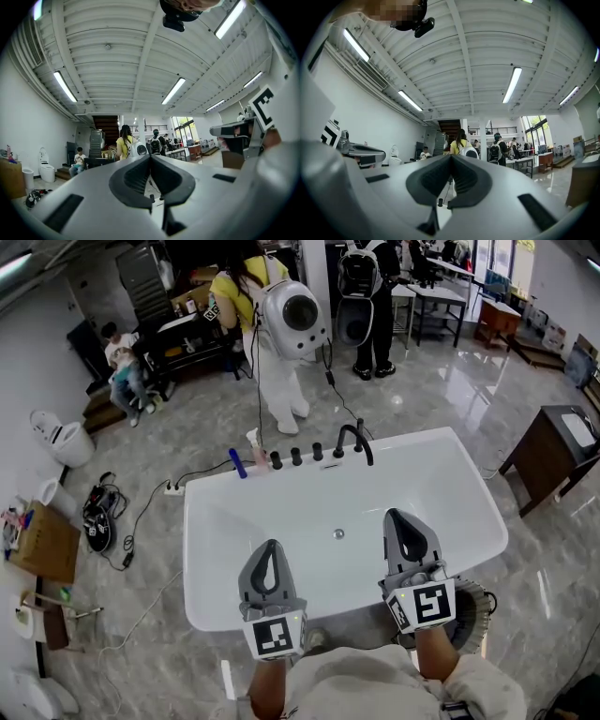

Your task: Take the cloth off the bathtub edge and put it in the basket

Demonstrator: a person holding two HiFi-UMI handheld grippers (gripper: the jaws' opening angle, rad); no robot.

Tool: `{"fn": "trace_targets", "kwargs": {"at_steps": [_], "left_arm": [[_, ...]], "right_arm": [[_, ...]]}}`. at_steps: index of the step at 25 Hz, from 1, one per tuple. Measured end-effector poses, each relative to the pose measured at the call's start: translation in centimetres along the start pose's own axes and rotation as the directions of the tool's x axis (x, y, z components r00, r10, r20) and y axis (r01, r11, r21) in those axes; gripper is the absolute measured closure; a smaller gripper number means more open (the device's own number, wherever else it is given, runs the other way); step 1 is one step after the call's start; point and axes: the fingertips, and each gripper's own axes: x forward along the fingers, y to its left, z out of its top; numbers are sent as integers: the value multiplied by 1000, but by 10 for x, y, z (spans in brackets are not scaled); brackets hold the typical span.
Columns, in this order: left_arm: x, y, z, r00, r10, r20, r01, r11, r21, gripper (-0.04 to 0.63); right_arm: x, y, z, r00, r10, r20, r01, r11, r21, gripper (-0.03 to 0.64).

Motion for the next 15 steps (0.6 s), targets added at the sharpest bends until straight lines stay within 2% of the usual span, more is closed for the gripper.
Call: {"fn": "trace_targets", "kwargs": {"at_steps": [15], "left_arm": [[-1, -1, -6, 1000, 12, 0, -12, 1000, -14, 591]], "right_arm": [[-1, 1, -6, 1000, 14, -13, -14, 1000, -16, 629]]}}
